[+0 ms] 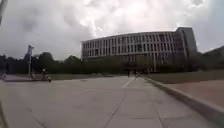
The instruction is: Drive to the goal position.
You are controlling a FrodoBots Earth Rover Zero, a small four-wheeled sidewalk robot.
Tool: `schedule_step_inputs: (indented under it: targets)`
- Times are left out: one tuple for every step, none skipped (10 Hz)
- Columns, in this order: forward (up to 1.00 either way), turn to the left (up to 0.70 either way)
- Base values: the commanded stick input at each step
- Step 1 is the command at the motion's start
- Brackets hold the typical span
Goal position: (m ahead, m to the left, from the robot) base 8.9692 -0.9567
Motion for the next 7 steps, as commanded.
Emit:
schedule_step_inputs:
  targets:
    - [0.70, 0.00]
    - [0.70, 0.00]
    - [0.70, 0.00]
    - [0.70, 0.00]
    - [0.70, 0.00]
    - [0.70, 0.00]
    - [0.70, 0.00]
